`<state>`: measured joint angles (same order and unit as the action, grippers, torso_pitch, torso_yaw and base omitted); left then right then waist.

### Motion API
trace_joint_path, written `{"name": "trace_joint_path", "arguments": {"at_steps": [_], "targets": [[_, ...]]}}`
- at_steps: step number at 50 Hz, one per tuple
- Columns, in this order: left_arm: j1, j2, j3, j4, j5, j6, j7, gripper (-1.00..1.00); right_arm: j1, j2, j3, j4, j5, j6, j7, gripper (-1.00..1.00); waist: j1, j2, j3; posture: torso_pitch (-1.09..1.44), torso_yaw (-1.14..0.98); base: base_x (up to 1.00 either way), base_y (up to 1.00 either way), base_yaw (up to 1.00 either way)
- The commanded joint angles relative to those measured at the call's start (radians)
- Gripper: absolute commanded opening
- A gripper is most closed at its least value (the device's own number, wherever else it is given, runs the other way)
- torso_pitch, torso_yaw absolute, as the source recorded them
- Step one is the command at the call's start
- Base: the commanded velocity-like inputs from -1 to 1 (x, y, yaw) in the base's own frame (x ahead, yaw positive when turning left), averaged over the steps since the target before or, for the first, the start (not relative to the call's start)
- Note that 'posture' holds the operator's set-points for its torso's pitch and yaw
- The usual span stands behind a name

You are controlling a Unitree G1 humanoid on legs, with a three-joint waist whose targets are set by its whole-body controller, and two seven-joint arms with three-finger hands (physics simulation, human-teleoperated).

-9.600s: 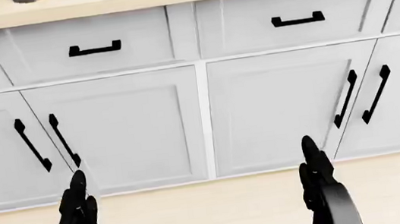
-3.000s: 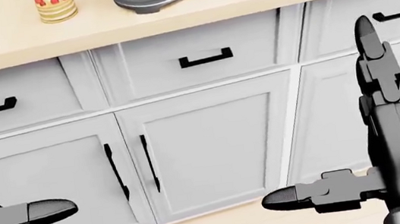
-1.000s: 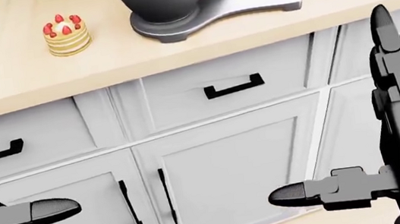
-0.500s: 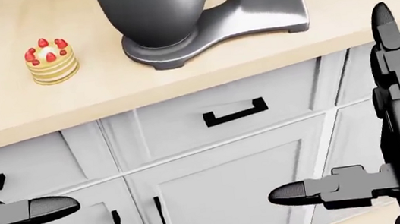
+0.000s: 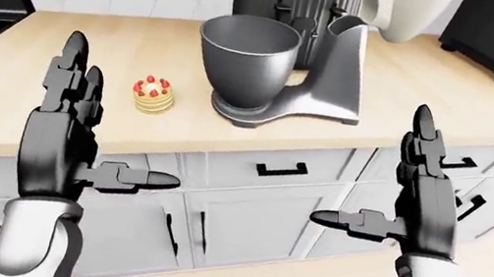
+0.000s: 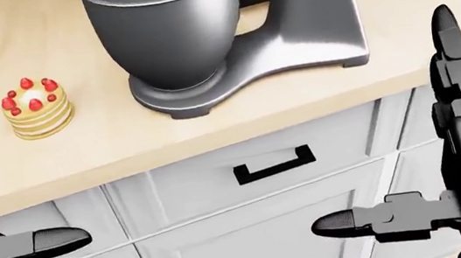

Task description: Place the cake in the stand mixer bowl.

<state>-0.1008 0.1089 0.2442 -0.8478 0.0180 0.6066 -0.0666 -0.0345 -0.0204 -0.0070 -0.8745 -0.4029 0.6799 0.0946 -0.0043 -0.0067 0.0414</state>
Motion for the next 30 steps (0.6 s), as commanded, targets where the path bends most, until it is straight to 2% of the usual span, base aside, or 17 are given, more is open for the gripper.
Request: {"name": "trace_joint_path", "arguments": {"at_steps": [1, 4, 5, 6, 7, 8, 9, 12, 15, 17, 18, 19, 20, 21, 24, 28, 30], "targets": [[-0.016, 0.009, 0.010, -0.033, 0.004, -0.035, 0.007, 1.00, -0.015, 0.000, 0.007, -0.037, 0.000, -0.035, -0.001, 1.00, 0.002, 0.002, -0.006, 0.00, 0.00, 0.18, 0.00, 0.00], [-0.013, 0.008, 0.009, -0.033, 0.005, -0.040, 0.007, 1.00, -0.011, 0.000, 0.006, -0.044, 0.000, -0.033, 0.000, 1.00, -0.005, 0.049, -0.003, 0.00, 0.00, 0.20, 0.00, 0.00], [-0.013, 0.008, 0.009, -0.033, 0.005, -0.041, 0.007, 1.00, -0.009, 0.000, 0.005, -0.045, 0.001, -0.035, 0.000, 1.00, -0.007, 0.078, -0.012, 0.00, 0.00, 0.19, 0.00, 0.00], [-0.013, 0.008, 0.009, -0.034, 0.005, -0.039, 0.007, 1.00, -0.009, 0.000, 0.005, -0.046, 0.001, -0.034, 0.000, 1.00, -0.005, 0.117, -0.028, 0.00, 0.00, 0.19, 0.00, 0.00], [-0.014, 0.008, 0.009, -0.035, 0.005, -0.038, 0.007, 1.00, -0.009, 0.000, 0.005, -0.046, 0.000, -0.034, 0.000, 1.00, 0.010, 0.071, -0.015, 0.00, 0.00, 0.19, 0.00, 0.00], [-0.014, 0.008, 0.010, -0.035, 0.005, -0.039, 0.007, 1.00, -0.008, 0.000, 0.004, -0.047, 0.000, -0.034, 0.000, 1.00, 0.003, 0.089, -0.012, 0.00, 0.00, 0.20, 0.00, 0.00], [-0.014, 0.008, 0.011, -0.035, 0.004, -0.039, 0.007, 1.00, -0.007, 0.000, 0.004, -0.048, 0.000, -0.035, 0.000, 1.00, 0.011, 0.084, -0.011, 0.00, 0.00, 0.19, 0.00, 0.00], [-0.017, 0.010, 0.014, -0.043, 0.002, -0.030, 0.007, 1.00, -0.008, 0.000, 0.004, -0.052, -0.001, -0.032, 0.001, 1.00, 0.014, 0.061, -0.020, 0.00, 0.00, 0.18, 0.00, 0.00], [-0.016, 0.010, 0.014, -0.044, 0.003, -0.031, 0.006, 1.00, -0.008, 0.000, 0.005, -0.053, -0.002, -0.031, 0.001, 1.00, 0.018, 0.029, -0.009, 0.00, 0.00, 0.19, 0.00, 0.00], [-0.015, 0.011, 0.014, -0.047, 0.003, -0.029, 0.006, 1.00, -0.007, 0.001, 0.006, -0.054, -0.002, -0.032, 0.000, 1.00, 0.021, -0.004, -0.010, 0.00, 0.00, 0.19, 0.00, 0.00], [-0.016, 0.010, 0.015, -0.047, 0.002, -0.028, 0.006, 1.00, -0.007, 0.001, 0.005, -0.054, -0.002, -0.032, 0.000, 1.00, 0.022, -0.030, -0.018, 0.00, 0.00, 0.19, 0.00, 0.00], [-0.017, 0.011, 0.016, -0.048, 0.002, -0.027, 0.005, 1.00, -0.007, 0.001, 0.005, -0.053, -0.002, -0.033, 0.000, 1.00, 0.019, -0.068, -0.032, 0.00, 0.00, 0.20, 0.00, 0.00], [-0.018, 0.012, 0.017, -0.049, 0.001, -0.025, 0.005, 1.00, -0.008, 0.000, 0.005, -0.053, -0.002, -0.032, 0.001, 1.00, 0.007, -0.022, -0.020, 0.00, 0.00, 0.19, 0.00, 0.00], [-0.019, 0.012, 0.018, -0.049, 0.000, -0.025, 0.005, 1.00, -0.008, 0.000, 0.003, -0.052, -0.001, -0.033, 0.000, 1.00, 0.011, -0.038, -0.016, 0.00, 0.00, 0.19, 0.00, 0.00], [-0.020, 0.014, 0.021, -0.050, -0.001, -0.023, 0.006, 1.00, -0.004, 0.001, -0.003, -0.051, 0.004, -0.040, -0.002, 1.00, 0.003, -0.025, -0.018, 0.00, 0.00, 0.19, 0.00, 0.00], [-0.024, 0.015, 0.021, -0.052, -0.003, -0.018, 0.007, 1.00, -0.005, 0.001, -0.007, -0.052, 0.013, -0.042, -0.005, 1.00, 0.000, 0.015, -0.001, 0.00, 0.00, 0.18, 0.00, 0.00], [-0.025, 0.016, 0.021, -0.050, -0.003, -0.019, 0.008, 1.00, 0.001, 0.004, -0.013, -0.051, 0.021, -0.051, -0.010, 1.00, -0.008, 0.047, 0.001, 0.00, 0.00, 0.09, 0.00, 0.00]]}}
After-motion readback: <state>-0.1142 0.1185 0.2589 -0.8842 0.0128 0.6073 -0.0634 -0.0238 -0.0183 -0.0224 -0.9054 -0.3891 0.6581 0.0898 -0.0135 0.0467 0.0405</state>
